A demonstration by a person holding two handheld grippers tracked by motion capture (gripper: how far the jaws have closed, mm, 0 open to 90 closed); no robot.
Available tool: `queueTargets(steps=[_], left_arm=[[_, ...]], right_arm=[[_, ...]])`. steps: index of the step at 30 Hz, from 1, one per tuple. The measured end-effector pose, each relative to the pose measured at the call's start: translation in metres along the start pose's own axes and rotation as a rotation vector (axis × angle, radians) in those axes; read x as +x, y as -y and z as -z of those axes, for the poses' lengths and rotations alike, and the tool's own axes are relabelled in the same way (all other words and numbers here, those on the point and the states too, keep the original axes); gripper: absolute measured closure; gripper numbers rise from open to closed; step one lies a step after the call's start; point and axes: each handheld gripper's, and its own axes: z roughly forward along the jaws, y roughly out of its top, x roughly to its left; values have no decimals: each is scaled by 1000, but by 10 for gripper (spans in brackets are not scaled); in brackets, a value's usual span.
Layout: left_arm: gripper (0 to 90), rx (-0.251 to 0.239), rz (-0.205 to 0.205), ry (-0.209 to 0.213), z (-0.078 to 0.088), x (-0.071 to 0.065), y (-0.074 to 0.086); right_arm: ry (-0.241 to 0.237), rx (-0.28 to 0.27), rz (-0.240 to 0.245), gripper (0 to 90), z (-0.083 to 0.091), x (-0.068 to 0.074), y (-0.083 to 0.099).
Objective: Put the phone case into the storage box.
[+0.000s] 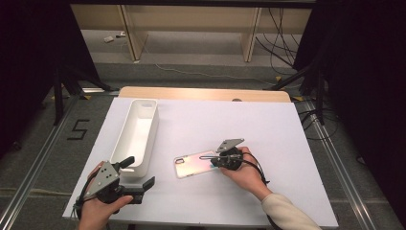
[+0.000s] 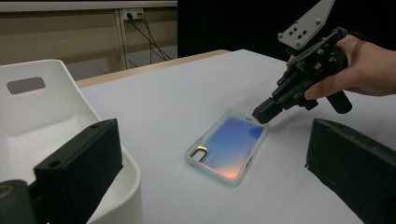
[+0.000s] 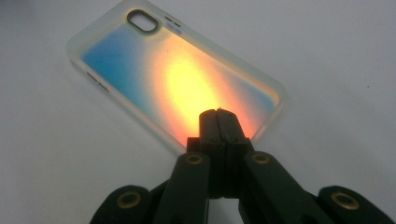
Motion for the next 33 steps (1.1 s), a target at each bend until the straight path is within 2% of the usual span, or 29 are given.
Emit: queueTargets(steps=[1,4,7,10,11,13,20,23,29,31,33], left_arm=[[30,0,0,-1,0,0,0],[30,0,2,-1,0,0,0],[30,0,1,0,0,0,0],[31,0,0,-2,0,0,0],[31,0,0,-2,0,0,0],[31,1,-1,-1,0,0,0],[31,-1,0,-3,0,0,0],[31,-1,-1,-2,0,0,0],[32,-3,0,-2,0,1,0],[32,-2,0,-2,0,0,0],[33,-4,0,-3,0,1,0]], right_arm=[[11,-11,1,900,-2,0,1],[-3,8,3,900,-1,0,1],[-2,3,5,900,-3,1,1],[2,12,-21,900,-3,4,0],[0,0,3,900,-4,3,0],[-16,21,2,900,-2,3,-1],[-18,11,10,900,-5,5,0],[-29,26,-4,900,-4,6,-1],[-39,32,14,900,-5,11,-3],[-58,48,17,900,-4,13,-3],[-55,39,14,900,-5,15,-3]])
